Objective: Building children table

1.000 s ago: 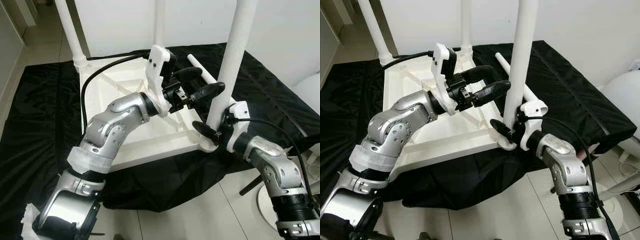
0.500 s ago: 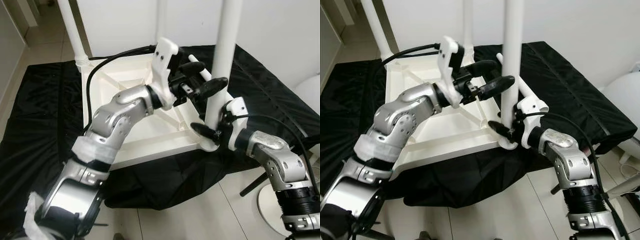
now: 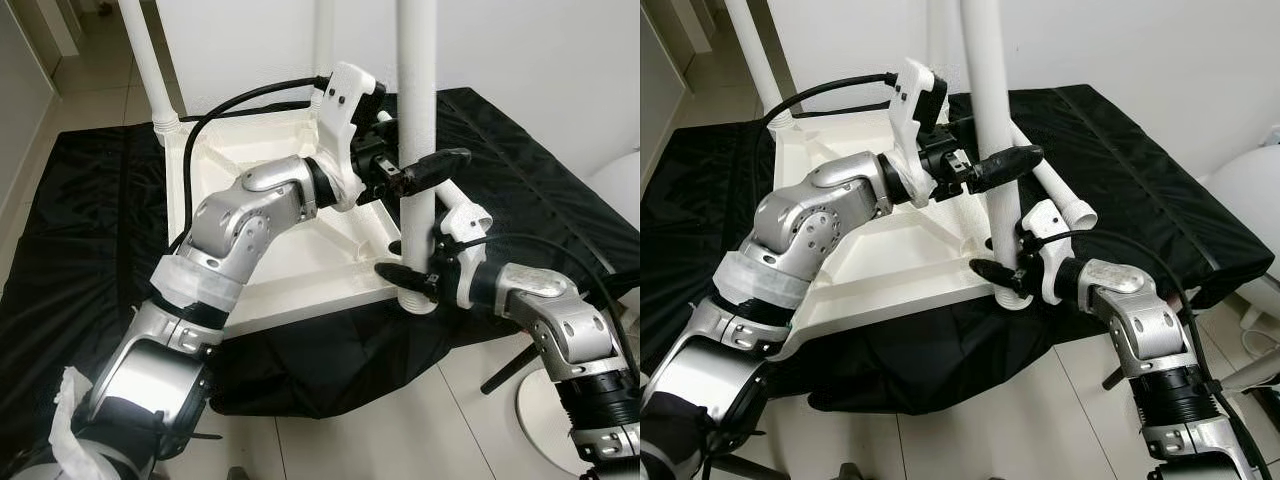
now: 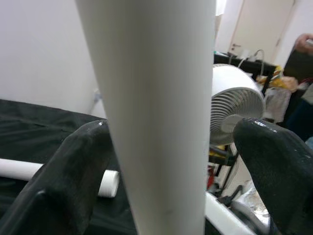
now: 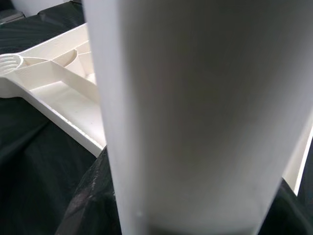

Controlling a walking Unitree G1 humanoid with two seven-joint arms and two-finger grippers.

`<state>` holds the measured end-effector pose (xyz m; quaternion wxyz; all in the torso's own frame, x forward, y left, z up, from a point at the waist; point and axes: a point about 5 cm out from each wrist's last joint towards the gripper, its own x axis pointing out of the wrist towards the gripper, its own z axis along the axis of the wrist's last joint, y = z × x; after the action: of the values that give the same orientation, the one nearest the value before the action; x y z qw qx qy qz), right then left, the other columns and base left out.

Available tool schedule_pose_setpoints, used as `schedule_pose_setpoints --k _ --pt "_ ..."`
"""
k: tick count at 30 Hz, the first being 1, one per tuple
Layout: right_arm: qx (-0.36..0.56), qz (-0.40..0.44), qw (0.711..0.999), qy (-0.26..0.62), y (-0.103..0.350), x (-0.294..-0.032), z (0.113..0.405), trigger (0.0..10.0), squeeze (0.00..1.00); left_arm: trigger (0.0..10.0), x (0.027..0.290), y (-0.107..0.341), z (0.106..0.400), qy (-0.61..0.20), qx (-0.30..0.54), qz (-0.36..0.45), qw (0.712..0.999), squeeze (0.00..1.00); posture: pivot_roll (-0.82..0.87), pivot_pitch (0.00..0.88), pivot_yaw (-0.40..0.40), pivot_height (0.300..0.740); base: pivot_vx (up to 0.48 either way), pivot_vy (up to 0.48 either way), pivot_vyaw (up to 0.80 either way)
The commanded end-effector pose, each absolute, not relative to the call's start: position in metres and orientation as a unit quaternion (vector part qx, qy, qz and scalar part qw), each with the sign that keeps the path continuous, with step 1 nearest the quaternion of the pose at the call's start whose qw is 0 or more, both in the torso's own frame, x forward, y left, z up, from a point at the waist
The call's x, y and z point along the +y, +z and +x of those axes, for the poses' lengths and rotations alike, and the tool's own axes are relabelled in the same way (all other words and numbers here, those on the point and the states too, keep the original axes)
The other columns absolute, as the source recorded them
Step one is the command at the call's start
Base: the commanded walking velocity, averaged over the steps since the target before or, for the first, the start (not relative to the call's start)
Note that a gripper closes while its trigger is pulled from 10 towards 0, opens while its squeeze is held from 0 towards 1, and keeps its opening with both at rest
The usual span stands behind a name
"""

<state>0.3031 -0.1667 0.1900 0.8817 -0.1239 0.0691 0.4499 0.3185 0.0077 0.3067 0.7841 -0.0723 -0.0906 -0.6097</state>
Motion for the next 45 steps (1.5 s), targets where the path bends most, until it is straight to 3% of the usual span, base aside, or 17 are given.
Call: schedule_pose_setpoints --k 1,4,6,7,8,15,25,26,28,31,32,33,35,37,38,45 --pt "0.069 -0.134 0.875 0.460 0.192 -0.164 0.304 10.0 0.00 10.0 0.005 0.311 0.306 -0.699 -0.093 -0.067 0.706 0.00 -0.05 0.049 0.054 0.740 0.000 0.000 0.00" --pt "0.072 -0.135 0.872 0.465 0.192 -0.165 0.303 10.0 0.00 10.0 0.004 0.313 0.301 -0.723 -0.090 -0.068 0.682 0.00 -0.06 0.043 0.053 0.740 0.000 0.000 0.00" --pt "0.072 -0.135 0.872 0.465 0.192 -0.165 0.303 10.0 0.00 10.0 0.004 0.313 0.301 -0.723 -0.090 -0.068 0.682 0.00 -0.06 0.043 0.053 0.740 0.000 0.000 0.00" --pt "0.072 -0.138 0.872 0.464 0.193 -0.167 0.304 10.0 0.00 1.1 0.005 0.313 0.298 -0.736 -0.086 -0.073 0.667 0.00 -0.06 0.043 0.054 0.740 0.000 0.000 0.00" --pt "0.073 -0.141 0.873 0.462 0.193 -0.168 0.305 10.0 0.00 0.0 0.005 0.313 0.297 -0.744 -0.081 -0.079 0.658 0.00 -0.07 0.033 0.058 0.740 0.000 0.000 0.00" --pt "0.069 -0.151 0.874 0.457 0.198 -0.172 0.306 10.0 0.00 0.0 0.004 0.315 0.298 -0.750 -0.079 -0.075 0.653 0.00 -0.08 0.024 0.069 0.740 0.000 0.000 0.00" --pt "0.059 -0.146 0.884 0.439 0.200 -0.173 0.311 10.0 0.00 0.0 0.003 0.317 0.303 -0.737 -0.072 -0.066 0.669 0.00 -0.06 0.015 0.072 0.740 0.000 0.000 0.00" --pt "0.047 -0.130 0.898 0.417 0.204 -0.175 0.317 10.0 0.98 10.0 0.002 0.318 0.305 -0.727 -0.066 -0.054 0.682 0.00 -0.05 0.014 0.068 0.740 0.000 0.000 0.00" --pt "0.033 -0.114 0.912 0.393 0.208 -0.177 0.322 10.0 1.00 10.0 0.001 0.319 0.307 -0.716 -0.065 -0.034 0.694 0.00 -0.05 0.017 0.065 0.740 0.000 0.000 0.00" --pt "0.022 -0.103 0.921 0.375 0.211 -0.178 0.326 10.0 1.00 10.0 0.000 0.321 0.308 -0.707 -0.065 -0.015 0.704 0.00 -0.05 0.018 0.064 0.740 0.000 0.000 0.00" --pt "0.006 -0.096 0.929 0.357 0.216 -0.178 0.330 10.0 1.00 10.0 -0.001 0.325 0.313 -0.682 -0.069 -0.001 0.728 0.00 -0.05 0.019 0.062 0.740 0.000 0.000 0.00" --pt "0.006 -0.096 0.929 0.357 0.216 -0.178 0.330 10.0 1.00 10.0 -0.001 0.325 0.313 -0.682 -0.069 -0.001 0.728 0.00 -0.05 0.019 0.062 0.740 0.000 0.000 0.00" --pt "-0.037 -0.084 0.942 0.323 0.228 -0.177 0.333 10.0 1.00 10.0 -0.002 0.339 0.325 -0.621 -0.080 0.013 0.779 0.00 -0.05 0.024 0.058 0.740 0.000 0.000 0.00" --pt "-0.048 -0.080 0.945 0.315 0.231 -0.176 0.333 10.0 1.00 10.0 -0.002 0.342 0.328 -0.608 -0.080 0.010 0.790 0.00 -0.05 0.024 0.058 0.740 0.000 0.000 0.00" --pt "-0.070 -0.080 0.949 0.296 0.236 -0.174 0.334 10.0 0.00 10.0 -0.002 0.347 0.331 -0.592 -0.078 -0.006 0.802 0.00 -0.05 0.027 0.055 0.740 0.000 0.000 0.00" --pt "-0.153 -0.108 0.963 0.194 0.250 -0.163 0.336 10.0 0.00 10.0 -0.006 0.357 0.339 -0.539 -0.090 -0.045 0.837 0.00 -0.06 0.042 0.043 0.740 0.000 0.000 0.00"
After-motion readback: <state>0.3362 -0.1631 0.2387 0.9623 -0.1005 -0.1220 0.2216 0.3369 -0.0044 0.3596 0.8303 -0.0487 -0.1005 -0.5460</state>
